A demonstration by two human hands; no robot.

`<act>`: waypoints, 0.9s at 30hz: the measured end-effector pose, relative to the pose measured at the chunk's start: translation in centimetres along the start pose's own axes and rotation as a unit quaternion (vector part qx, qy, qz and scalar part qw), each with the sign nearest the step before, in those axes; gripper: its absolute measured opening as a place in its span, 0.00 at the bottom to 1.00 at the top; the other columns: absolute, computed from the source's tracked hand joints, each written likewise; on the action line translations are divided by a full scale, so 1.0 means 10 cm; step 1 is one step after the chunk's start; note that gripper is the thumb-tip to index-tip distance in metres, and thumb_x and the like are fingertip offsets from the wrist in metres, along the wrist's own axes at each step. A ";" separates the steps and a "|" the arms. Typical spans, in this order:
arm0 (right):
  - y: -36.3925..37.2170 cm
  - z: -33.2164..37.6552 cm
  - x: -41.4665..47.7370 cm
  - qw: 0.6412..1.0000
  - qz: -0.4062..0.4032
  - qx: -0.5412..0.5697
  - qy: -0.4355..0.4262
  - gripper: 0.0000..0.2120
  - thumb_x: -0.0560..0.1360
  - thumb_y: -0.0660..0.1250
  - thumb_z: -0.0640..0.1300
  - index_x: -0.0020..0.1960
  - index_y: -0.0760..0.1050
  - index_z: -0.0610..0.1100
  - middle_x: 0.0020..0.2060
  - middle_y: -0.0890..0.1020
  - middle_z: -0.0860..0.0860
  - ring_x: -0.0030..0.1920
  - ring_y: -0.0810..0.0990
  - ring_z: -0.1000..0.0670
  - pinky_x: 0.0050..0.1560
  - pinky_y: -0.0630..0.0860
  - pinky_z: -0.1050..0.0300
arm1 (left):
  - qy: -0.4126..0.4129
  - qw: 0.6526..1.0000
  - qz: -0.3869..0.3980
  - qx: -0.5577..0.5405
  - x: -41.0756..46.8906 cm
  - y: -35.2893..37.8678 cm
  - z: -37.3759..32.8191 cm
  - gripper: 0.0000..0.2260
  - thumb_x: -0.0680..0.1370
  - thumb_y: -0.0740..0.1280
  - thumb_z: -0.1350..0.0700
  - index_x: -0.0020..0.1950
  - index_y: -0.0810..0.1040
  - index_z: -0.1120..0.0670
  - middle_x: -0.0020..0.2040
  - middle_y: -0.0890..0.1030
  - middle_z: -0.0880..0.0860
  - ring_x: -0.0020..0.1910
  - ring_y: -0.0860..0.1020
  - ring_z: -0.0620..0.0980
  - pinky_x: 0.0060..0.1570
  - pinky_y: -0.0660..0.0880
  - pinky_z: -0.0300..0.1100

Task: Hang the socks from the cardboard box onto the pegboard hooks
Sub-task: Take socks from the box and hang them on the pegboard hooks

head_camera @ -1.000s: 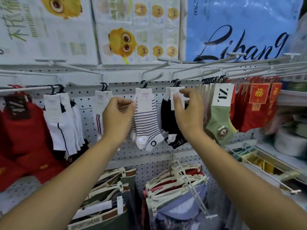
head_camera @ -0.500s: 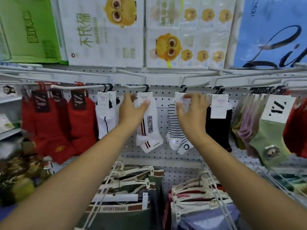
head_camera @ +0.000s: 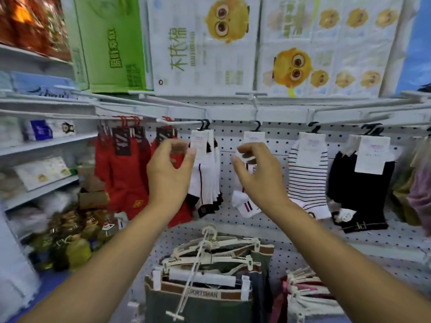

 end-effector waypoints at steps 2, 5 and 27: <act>0.28 0.16 0.09 0.999 0.024 0.030 0.039 0.15 0.79 0.69 0.51 0.61 0.76 0.45 0.55 0.77 0.54 0.55 0.76 0.54 0.56 0.73 0.60 | -0.004 0.999 -0.017 0.038 0.18 -0.22 0.24 0.07 0.78 0.73 0.52 0.53 0.79 0.53 0.51 0.80 0.48 0.52 0.78 0.45 0.54 0.74 0.39; 0.62 0.31 0.25 0.992 0.016 0.056 0.110 0.21 0.76 0.71 0.57 0.63 0.74 0.45 0.58 0.76 0.54 0.57 0.75 0.54 0.57 0.72 0.59 | -0.022 0.996 -0.007 0.088 0.48 -0.41 0.53 0.12 0.76 0.74 0.49 0.55 0.79 0.54 0.54 0.78 0.51 0.58 0.76 0.52 0.56 0.70 0.40; 1.44 0.68 0.24 0.977 -0.182 -0.043 0.104 0.14 0.76 0.73 0.51 0.52 0.72 0.44 0.47 0.74 0.53 0.45 0.74 0.52 0.47 0.70 0.62 | 0.059 0.997 0.007 0.052 1.21 -1.13 1.60 0.14 0.77 0.72 0.46 0.56 0.77 0.53 0.57 0.76 0.51 0.63 0.72 0.53 0.65 0.70 0.57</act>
Point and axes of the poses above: each hand's wrist, its own x-axis towards the middle knuckle, its own y-axis out of the palm, z = x × y, the point moved 3 cm from there along x, towards the middle knuckle
